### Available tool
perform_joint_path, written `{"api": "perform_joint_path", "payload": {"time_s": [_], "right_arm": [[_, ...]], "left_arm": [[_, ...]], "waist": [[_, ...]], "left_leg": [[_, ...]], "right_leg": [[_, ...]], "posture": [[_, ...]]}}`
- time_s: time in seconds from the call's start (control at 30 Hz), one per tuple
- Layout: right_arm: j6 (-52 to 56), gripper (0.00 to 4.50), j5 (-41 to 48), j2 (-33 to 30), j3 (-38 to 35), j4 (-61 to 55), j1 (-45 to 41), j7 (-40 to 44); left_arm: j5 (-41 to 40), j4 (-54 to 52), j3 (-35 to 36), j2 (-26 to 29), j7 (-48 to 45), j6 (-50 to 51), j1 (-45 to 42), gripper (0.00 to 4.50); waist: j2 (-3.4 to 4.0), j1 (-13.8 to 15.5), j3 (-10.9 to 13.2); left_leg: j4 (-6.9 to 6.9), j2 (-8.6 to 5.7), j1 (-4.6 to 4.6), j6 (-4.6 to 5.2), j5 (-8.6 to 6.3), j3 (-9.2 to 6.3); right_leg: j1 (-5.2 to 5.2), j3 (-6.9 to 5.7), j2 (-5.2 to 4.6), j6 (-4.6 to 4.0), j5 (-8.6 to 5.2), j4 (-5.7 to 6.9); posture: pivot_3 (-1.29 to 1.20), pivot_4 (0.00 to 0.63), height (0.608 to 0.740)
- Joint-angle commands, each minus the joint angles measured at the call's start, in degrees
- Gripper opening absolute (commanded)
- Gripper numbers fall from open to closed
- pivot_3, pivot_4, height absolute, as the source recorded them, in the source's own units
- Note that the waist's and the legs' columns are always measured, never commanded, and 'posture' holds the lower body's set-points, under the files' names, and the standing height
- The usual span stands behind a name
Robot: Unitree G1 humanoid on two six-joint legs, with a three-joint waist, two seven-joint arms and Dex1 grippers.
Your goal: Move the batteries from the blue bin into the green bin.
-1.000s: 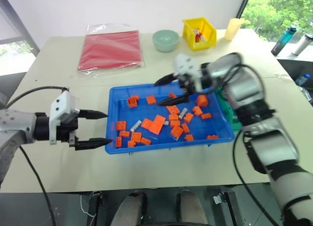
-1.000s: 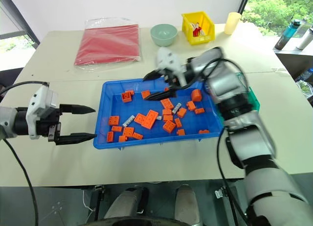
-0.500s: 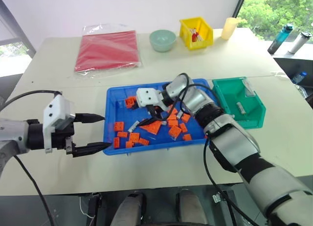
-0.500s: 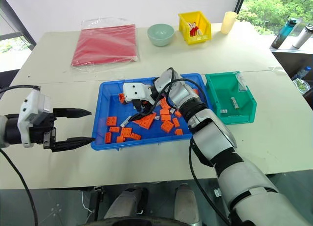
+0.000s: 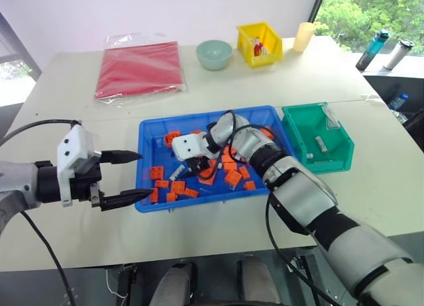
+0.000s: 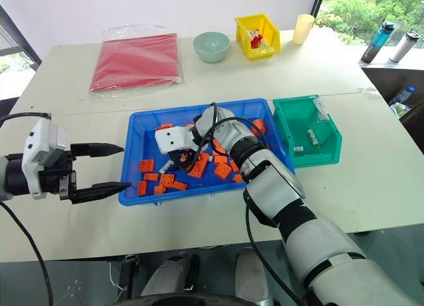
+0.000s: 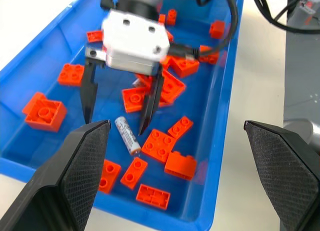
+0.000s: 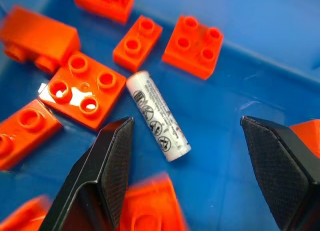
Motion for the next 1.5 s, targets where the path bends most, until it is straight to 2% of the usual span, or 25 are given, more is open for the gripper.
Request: {"api": "perform_joint_path", "payload": {"time_s": [0.03, 0.1, 0.27, 0.5, 0.67, 0.83, 0.93, 1.07, 1.17, 1.23, 1.33, 1.4, 1.5], "right_arm": [[-1.13, 3.30, -1.09, 0.94, 0.30, 0.24, 0.26, 0.66], [-0.92, 2.65, -0.48, 1.12, -0.23, -0.30, 1.02, 1.79], [4.53, 0.13, 4.13, 0.64, -3.41, -7.11, 3.43, 6.54], [23.20, 0.05, 10.60, -6.85, -9.50, -32.90, 10.91, 8.21], [47.90, 0.05, 15.31, -17.66, -22.37, -56.14, 15.98, -0.31], [65.48, 0.05, 18.50, -31.24, -36.72, -67.80, 22.19, -6.80], [71.10, 0.05, 20.26, -37.86, -41.90, -72.74, 28.04, -8.72], [74.76, 0.05, 22.10, -42.91, -46.83, -77.26, 36.76, -11.23], [77.13, 0.05, 23.87, -43.78, -48.32, -79.16, 40.14, -13.84], [79.79, 1.11, 25.27, -43.81, -48.86, -79.59, 41.46, -15.33], [76.24, 2.46, 25.26, -45.37, -46.35, -80.24, 43.55, -16.07], [74.40, 3.41, 25.91, -45.99, -44.60, -78.91, 41.34, -16.20], [71.96, 3.41, 27.36, -46.37, -41.37, -75.94, 35.68, -15.53]], "left_arm": [[-0.45, -0.07, 0.51, -0.07, 0.64, -0.68, -1.33, 4.50], [-0.47, 0.49, -0.02, -0.07, 0.74, -0.82, -2.18, 4.50], [0.63, 2.68, -2.07, -0.45, 0.36, -1.96, -3.85, 4.50], [2.91, 6.78, -7.19, -1.65, -0.65, -4.66, -7.44, 4.50], [4.68, 10.07, -10.92, -4.32, -0.28, -6.25, -10.58, 4.50], [6.04, 11.93, -13.66, -7.22, 0.85, -6.98, -13.65, 4.50], [7.06, 13.27, -15.19, -8.50, 0.85, -7.51, -15.54, 4.50], [8.25, 15.62, -17.95, -10.10, -0.12, -8.06, -19.18, 4.50], [8.97, 17.25, -19.28, -10.72, -0.91, -8.31, -21.53, 4.50], [9.40, 17.90, -19.90, -11.19, -1.30, -8.45, -22.71, 4.50], [9.79, 18.45, -20.54, -11.77, -1.40, -8.64, -23.92, 4.50], [9.85, 18.28, -20.77, -12.17, -1.31, -8.37, -24.55, 4.50], [9.79, 17.56, -20.63, -12.37, -1.29, -8.06, -24.61, 4.50]], "waist": [[0.00, -0.01, 0.00], [0.00, -0.01, 0.00], [0.01, -0.07, 0.00], [0.03, 0.52, 0.01], [0.02, 1.50, 0.00], [0.00, 3.32, 0.00], [0.00, 3.66, 0.00], [0.00, 3.41, 0.00], [0.01, 3.24, 0.00], [0.01, 3.26, 0.00], [0.01, 3.51, 0.00], [0.01, 3.52, 0.00], [0.02, 3.48, 0.00]], "left_leg": [[0.00, 0.01, 0.00, -0.01, 0.00, -0.01], [0.02, 0.07, 0.02, -0.08, -0.04, -0.07], [0.06, 0.27, 0.03, -0.27, -0.08, -0.28], [0.08, 0.34, 0.01, -0.39, -0.08, -0.50], [0.16, 0.25, -0.07, -0.39, -0.08, -0.57], [0.18, 0.23, -0.11, -0.38, -0.08, -0.53], [0.19, 0.19, -0.13, -0.37, -0.08, -0.37], [0.17, 0.36, -0.12, -0.36, -0.08, 0.06], [0.14, 0.46, -0.06, -0.32, -0.10, 0.37], [0.14, 0.49, -0.06, -0.32, -0.10, 0.41], [0.16, 0.49, -0.06, -0.31, -0.10, 0.38], [0.17, 0.46, -0.06, -0.31, -0.11, 0.40], [0.20, 0.46, -0.06, -0.31, -0.11, 0.41]], "right_leg": [[0.01, 0.01, 0.03, 0.00, 0.00, 0.00], [0.04, 0.03, 0.12, -0.01, 0.00, 0.00], [0.08, 0.03, 0.39, -0.05, 0.03, 0.00], [0.11, 0.04, 0.51, -0.08, 0.04, 0.04], [0.15, 0.04, 0.45, -0.10, 0.05, 0.03], [0.18, 0.05, 0.41, -0.10, 0.05, -0.03], [0.17, 0.06, 0.33, -0.10, 0.05, -0.06], [0.08, 0.13, 0.34, -0.11, 0.05, -0.05], [0.03, 0.22, 0.34, -0.11, 0.05, -0.02], [0.01, 0.22, 0.37, -0.10, 0.05, -0.03], [0.02, 0.22, 0.37, -0.11, 0.05, -0.04], [0.03, 0.22, 0.34, -0.11, 0.05, -0.05], [0.02, 0.22, 0.34, -0.10, 0.05, -0.07]], "posture": [[0.00, 0.150, 0.717], [0.00, 0.150, 0.717], [0.00, 0.150, 0.717], [0.00, 0.150, 0.717], [0.00, 0.150, 0.717], [0.00, 0.150, 0.717], [0.00, 0.150, 0.717], [0.00, 0.150, 0.717], [0.00, 0.150, 0.717], [0.00, 0.150, 0.717], [0.00, 0.150, 0.717], [0.00, 0.150, 0.717], [0.00, 0.150, 0.717]]}}
